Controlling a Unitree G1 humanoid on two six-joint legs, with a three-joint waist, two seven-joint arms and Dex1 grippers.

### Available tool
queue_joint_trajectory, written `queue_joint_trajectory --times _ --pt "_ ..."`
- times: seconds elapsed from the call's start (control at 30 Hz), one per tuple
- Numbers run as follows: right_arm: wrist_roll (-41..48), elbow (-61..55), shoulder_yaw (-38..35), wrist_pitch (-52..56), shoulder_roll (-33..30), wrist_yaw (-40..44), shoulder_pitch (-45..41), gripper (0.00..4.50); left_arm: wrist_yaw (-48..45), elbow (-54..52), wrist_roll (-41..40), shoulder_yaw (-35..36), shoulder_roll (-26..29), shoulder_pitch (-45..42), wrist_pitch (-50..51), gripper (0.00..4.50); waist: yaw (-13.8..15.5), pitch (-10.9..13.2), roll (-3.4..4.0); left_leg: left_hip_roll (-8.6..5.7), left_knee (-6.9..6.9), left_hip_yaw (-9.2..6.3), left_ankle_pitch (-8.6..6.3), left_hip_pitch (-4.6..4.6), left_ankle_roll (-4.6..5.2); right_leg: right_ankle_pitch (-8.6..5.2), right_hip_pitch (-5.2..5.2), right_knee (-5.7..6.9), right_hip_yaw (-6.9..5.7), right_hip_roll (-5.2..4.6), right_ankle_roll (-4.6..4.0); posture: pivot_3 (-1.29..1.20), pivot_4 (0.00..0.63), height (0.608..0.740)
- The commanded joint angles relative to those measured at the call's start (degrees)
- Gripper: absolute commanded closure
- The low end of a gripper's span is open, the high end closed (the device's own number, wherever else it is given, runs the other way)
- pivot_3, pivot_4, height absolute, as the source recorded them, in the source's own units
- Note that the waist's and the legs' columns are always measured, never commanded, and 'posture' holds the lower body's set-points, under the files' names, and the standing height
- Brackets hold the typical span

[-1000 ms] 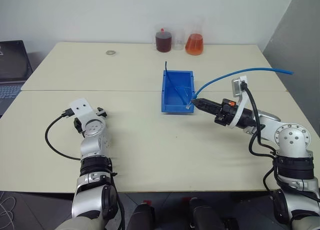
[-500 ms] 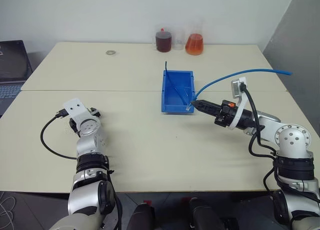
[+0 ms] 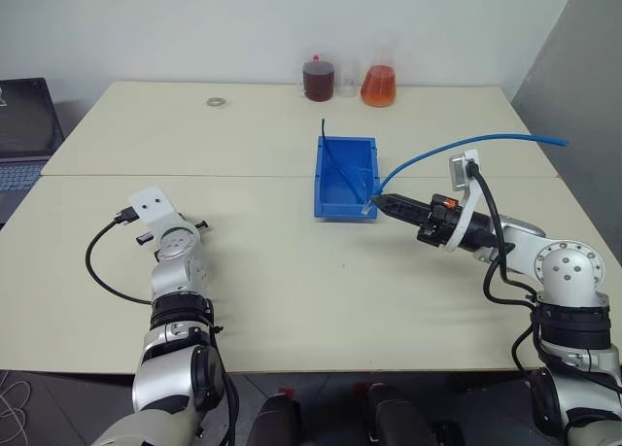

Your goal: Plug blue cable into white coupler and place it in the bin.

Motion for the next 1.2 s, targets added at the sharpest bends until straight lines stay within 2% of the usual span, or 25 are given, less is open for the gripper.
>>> queue_joint_trajectory --times 0.03,0.17,0.3,0.4,0.57,0.7,0.87,1.03,1.2 --pt "-0.1 -1.7 -1.2 -0.8 -0.2 0.8 -0.1 4.29 -0.9 -1.3 -0.4 -0.2 0.6 0.8 1.8 3.72 0.0 0.0 0.0 0.0 0.0 0.0 0.0 0.0 0.0 0.0 0.0 0.0 0.0 0.0 0.0 0.0 0.15 0.74" --pt "-0.2 -2.5 -1.4 -0.9 -0.4 0.6 0.1 4.29 -11.8 -10.0 -1.1 -5.3 2.3 4.2 6.7 3.72 0.0 0.0 0.0 0.0 0.0 0.01 0.0 -0.01 0.0 0.0 0.0 0.01 0.0 0.0 0.0 0.0 0.15 0.74" --pt "0.1 -3.2 -1.9 -0.7 -0.8 0.4 -0.7 4.29 -32.8 -24.4 -3.4 -14.6 9.9 12.2 12.5 3.72 0.0 0.0 0.0 0.0 -0.02 0.0 0.03 -0.05 -0.05 0.0 -0.04 0.01 -0.02 -0.02 -0.01 0.0 0.15 0.74" --pt "-0.1 -3.3 -1.8 -0.7 -1.1 0.7 -1.5 4.29 -48.9 -34.8 -7.1 -20.8 15.5 17.1 13.0 3.72 -0.1 0.0 0.0 0.0 -0.04 0.0 0.04 -0.07 -0.08 -0.01 -0.07 0.0 -0.04 -0.04 -0.03 0.0 0.15 0.74" --pt "-1.6 -3.9 0.3 -0.8 -1.7 2.5 -2.9 4.29 -70.5 -44.2 -12.4 -29.2 19.4 19.7 9.8 3.72 0.2 0.0 0.01 -0.02 -0.01 0.0 0.04 -0.06 -0.07 -0.01 -0.03 -0.04 -0.05 -0.05 -0.03 0.0 0.15 0.74" --pt "-6.2 -5.5 4.4 -2.5 -3.0 6.5 -3.9 4.29 -80.3 -39.0 -8.6 -36.9 17.1 17.2 0.3 3.72 0.1 0.0 0.01 -0.01 -0.02 0.06 0.03 -0.03 -0.06 -0.01 -0.02 -0.08 0.01 0.0 -0.02 0.0 0.15 0.74" --pt "-16.8 -10.2 13.3 -9.0 -6.5 14.0 -2.0 4.29 -86.0 -23.3 -3.5 -41.8 11.2 9.9 -10.3 3.72 0.1 0.0 0.01 0.04 0.01 0.01 0.03 -0.03 -0.05 -0.02 -0.03 -0.05 -0.01 0.11 -0.03 0.0 0.15 0.74" --pt "-27.2 -9.9 19.2 -18.2 -6.7 17.5 0.4 4.29 -91.5 -13.6 -0.6 -43.9 8.2 6.1 -18.5 3.72 -0.1 0.0 0.01 0.04 0.04 0.03 0.03 -0.06 -0.04 -0.01 -0.03 -0.09 0.01 0.13 -0.03 0.0 0.15 0.74" --pt "-34.4 -7.1 22.6 -25.1 -4.7 19.3 1.5 4.29 -94.4 -10.4 0.5 -43.7 7.8 5.5 -21.2 3.72 -0.1 0.0 0.01 0.05 0.04 0.01 0.03 -0.06 -0.04 -0.01 -0.06 -0.05 0.02 0.14 -0.03 0.0 0.15 0.74"
